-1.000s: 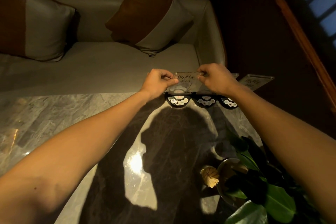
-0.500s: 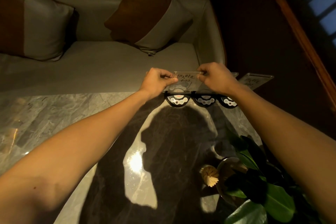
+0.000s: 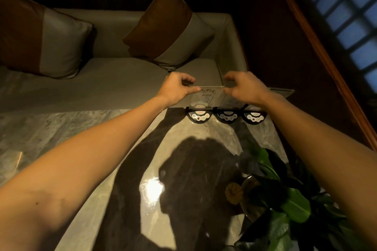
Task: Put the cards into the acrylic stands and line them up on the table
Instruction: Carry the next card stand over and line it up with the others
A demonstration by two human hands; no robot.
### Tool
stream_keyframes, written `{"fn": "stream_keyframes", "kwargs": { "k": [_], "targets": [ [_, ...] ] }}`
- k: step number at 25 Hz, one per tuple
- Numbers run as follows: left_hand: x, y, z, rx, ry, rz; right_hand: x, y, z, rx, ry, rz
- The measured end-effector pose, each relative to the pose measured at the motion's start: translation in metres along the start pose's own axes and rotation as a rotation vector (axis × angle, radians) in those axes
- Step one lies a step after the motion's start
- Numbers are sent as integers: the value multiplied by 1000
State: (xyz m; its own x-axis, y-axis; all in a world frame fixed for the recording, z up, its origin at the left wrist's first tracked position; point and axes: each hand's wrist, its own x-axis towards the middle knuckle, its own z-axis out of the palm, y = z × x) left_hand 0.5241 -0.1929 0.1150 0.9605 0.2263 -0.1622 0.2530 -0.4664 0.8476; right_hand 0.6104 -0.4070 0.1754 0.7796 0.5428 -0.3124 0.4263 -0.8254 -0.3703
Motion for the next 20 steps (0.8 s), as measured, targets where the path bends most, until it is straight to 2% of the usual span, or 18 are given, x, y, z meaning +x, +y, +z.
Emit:
{"fn": "stream_keyframes", "kwargs": {
  "k": [6,10,14,20],
  "targets": [
    [-53,38,-48,241,-114,41,-37,-42,-28,-33,-18,-23],
    [-106,47,-88,297,-135,32,-66,-90,-25,-60,20,-80],
    [-176,33,-138,288,-22,38,-98,-151,0,-64,90,-163],
    [-283,-31,-226,157,232,-15,-133,-259,73,216,59,-234]
  ]
}}
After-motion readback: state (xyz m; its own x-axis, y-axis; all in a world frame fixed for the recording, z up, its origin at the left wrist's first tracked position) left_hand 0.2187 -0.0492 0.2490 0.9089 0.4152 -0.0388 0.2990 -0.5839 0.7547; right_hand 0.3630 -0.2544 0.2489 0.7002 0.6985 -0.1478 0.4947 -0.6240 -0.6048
